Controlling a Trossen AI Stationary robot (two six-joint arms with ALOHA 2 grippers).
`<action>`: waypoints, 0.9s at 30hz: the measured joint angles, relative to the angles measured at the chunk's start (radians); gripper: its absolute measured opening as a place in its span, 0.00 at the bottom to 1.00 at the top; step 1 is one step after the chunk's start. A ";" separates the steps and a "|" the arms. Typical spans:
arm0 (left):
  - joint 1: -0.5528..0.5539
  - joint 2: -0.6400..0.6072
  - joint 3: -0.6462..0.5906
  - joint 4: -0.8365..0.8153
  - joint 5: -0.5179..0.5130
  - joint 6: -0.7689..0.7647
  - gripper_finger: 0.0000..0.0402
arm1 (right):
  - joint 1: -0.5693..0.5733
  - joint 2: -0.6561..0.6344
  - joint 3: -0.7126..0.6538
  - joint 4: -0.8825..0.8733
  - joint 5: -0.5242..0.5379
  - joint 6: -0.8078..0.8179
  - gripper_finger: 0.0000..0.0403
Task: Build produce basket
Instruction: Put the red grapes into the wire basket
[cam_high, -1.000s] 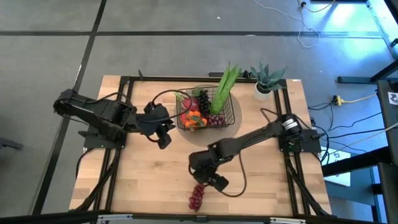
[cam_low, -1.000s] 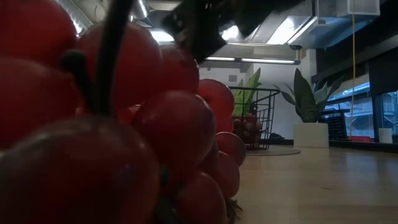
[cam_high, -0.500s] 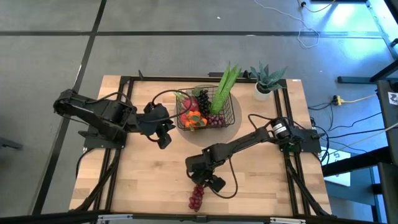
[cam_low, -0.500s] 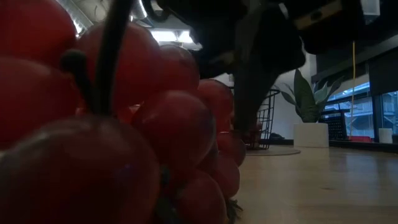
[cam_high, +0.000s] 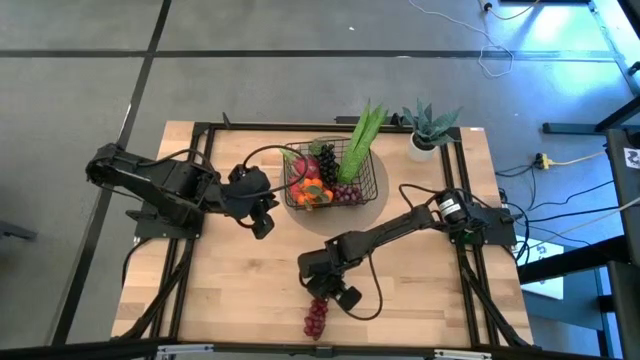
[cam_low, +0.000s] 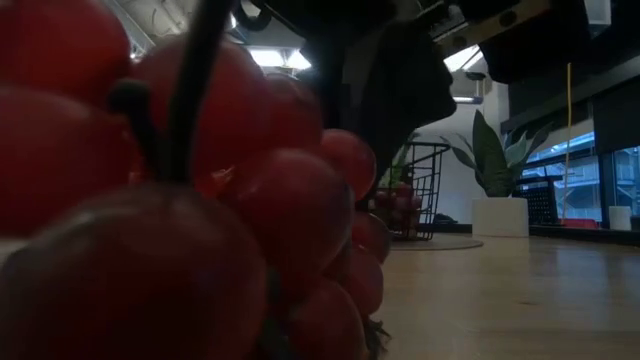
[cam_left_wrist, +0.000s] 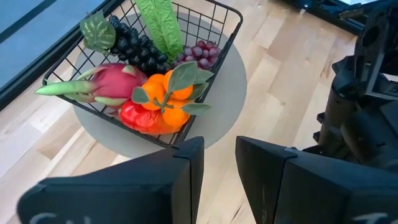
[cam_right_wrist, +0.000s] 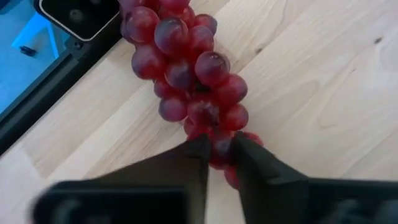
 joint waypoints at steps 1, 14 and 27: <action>0.000 0.000 0.000 0.000 0.000 0.000 0.20 | 0.000 0.000 0.000 -0.006 0.000 0.000 0.09; 0.000 0.001 0.000 -0.042 0.011 -0.001 0.21 | -0.031 -0.089 0.000 -0.088 0.051 0.057 0.01; 0.000 0.001 0.000 -0.067 0.012 0.006 0.20 | -0.072 -0.368 0.001 -0.167 0.191 0.111 0.00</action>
